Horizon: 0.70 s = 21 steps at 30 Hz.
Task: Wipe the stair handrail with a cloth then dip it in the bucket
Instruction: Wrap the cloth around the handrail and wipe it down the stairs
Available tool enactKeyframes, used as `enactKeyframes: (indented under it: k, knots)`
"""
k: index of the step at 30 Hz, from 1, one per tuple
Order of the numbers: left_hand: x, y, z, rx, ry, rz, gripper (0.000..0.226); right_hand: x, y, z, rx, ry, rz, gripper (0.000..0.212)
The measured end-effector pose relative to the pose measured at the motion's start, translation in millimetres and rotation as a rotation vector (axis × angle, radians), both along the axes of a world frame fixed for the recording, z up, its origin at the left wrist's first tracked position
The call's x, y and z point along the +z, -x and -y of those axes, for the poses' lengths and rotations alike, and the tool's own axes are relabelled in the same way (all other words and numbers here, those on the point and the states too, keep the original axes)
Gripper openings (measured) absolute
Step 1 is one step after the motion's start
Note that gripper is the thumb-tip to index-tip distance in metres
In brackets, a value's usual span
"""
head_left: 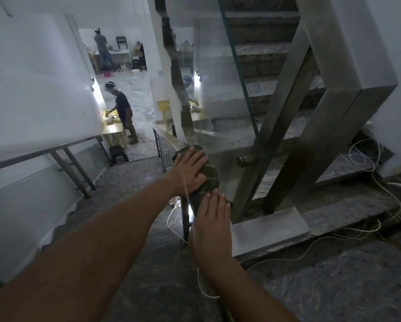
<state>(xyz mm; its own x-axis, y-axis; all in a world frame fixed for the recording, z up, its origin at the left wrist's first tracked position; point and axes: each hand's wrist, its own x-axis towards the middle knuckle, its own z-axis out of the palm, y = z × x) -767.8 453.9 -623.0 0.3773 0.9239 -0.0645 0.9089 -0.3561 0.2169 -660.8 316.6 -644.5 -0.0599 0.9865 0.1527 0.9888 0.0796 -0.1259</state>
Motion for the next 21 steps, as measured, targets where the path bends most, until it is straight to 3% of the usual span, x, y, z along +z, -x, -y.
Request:
enactKeyframes:
  k: [11,17,21]
  knots:
    - [-5,3,1,0.155,-0.021,0.451,0.05,10,4,-28,0.145,0.063,-0.006,0.071]
    - [-12,-12,48,0.155,-0.073,0.607,0.04,16,-8,10,0.167,0.064,0.085,0.064]
    - [-14,-26,81,0.248,-0.042,0.753,0.046,12,-17,41,0.14,0.058,0.145,0.066]
